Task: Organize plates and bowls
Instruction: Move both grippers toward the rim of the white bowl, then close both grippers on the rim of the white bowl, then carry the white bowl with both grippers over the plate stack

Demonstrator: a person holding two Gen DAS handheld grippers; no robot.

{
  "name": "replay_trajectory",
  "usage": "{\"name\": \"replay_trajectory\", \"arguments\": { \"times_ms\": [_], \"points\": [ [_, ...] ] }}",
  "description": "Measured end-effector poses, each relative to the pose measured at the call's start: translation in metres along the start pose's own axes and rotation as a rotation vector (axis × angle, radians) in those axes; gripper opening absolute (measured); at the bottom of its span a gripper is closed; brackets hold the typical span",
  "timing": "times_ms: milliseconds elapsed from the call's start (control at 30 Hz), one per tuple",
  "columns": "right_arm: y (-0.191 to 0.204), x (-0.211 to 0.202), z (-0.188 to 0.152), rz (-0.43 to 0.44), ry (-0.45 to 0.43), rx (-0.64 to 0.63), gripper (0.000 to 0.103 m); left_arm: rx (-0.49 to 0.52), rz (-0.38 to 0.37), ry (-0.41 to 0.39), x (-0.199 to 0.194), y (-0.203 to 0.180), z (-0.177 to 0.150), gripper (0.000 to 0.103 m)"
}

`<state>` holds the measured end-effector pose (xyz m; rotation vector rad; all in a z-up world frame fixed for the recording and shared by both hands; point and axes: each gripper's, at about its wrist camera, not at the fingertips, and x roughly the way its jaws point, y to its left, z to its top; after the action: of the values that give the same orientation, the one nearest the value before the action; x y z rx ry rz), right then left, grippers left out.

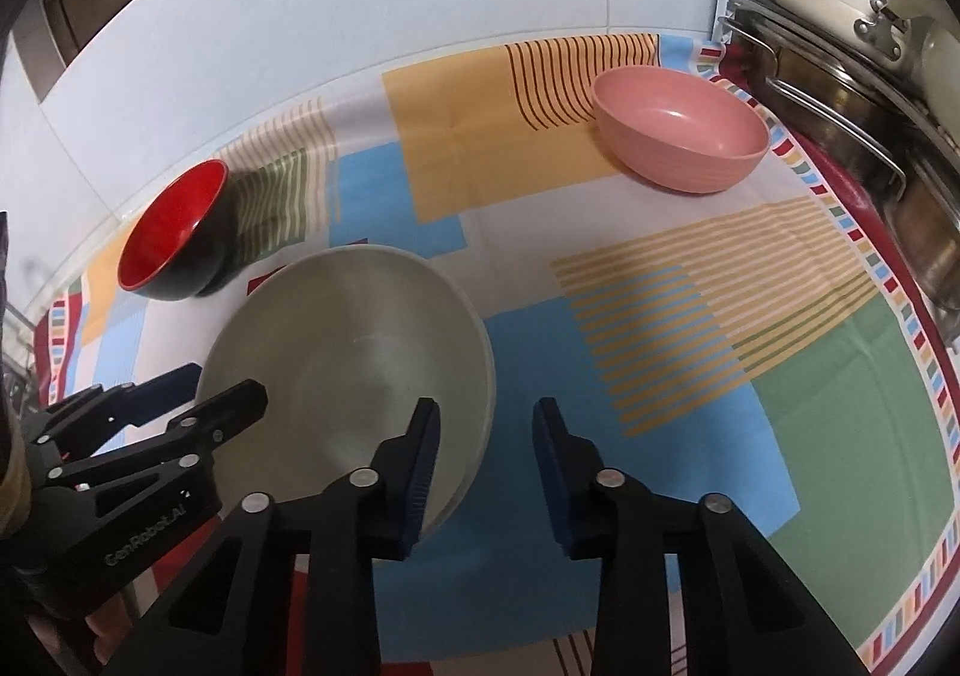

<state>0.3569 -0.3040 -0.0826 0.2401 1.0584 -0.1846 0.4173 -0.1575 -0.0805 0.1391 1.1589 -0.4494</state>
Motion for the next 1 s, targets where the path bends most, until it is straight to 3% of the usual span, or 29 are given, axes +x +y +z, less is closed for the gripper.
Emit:
{"name": "replay_trajectory", "arguments": {
  "times_ms": [100, 333, 667, 1000],
  "points": [
    [0.002, 0.003, 0.001, -0.004, 0.009, -0.007, 0.022, 0.001, -0.013, 0.003, 0.001, -0.001, 0.001, 0.036],
    [0.006, 0.005, 0.001, -0.007, 0.006, -0.019, 0.013, 0.021, -0.046, 0.016, 0.002, -0.006, 0.002, 0.015],
    [0.013, -0.003, 0.000, 0.015, 0.014, -0.013, 0.011, -0.012, -0.030, 0.020, -0.010, 0.005, -0.004, 0.013],
    [0.036, -0.032, -0.011, 0.050, -0.009, -0.059, 0.011, -0.045, -0.011, -0.017, -0.050, 0.022, -0.029, 0.013]
  ]
}}
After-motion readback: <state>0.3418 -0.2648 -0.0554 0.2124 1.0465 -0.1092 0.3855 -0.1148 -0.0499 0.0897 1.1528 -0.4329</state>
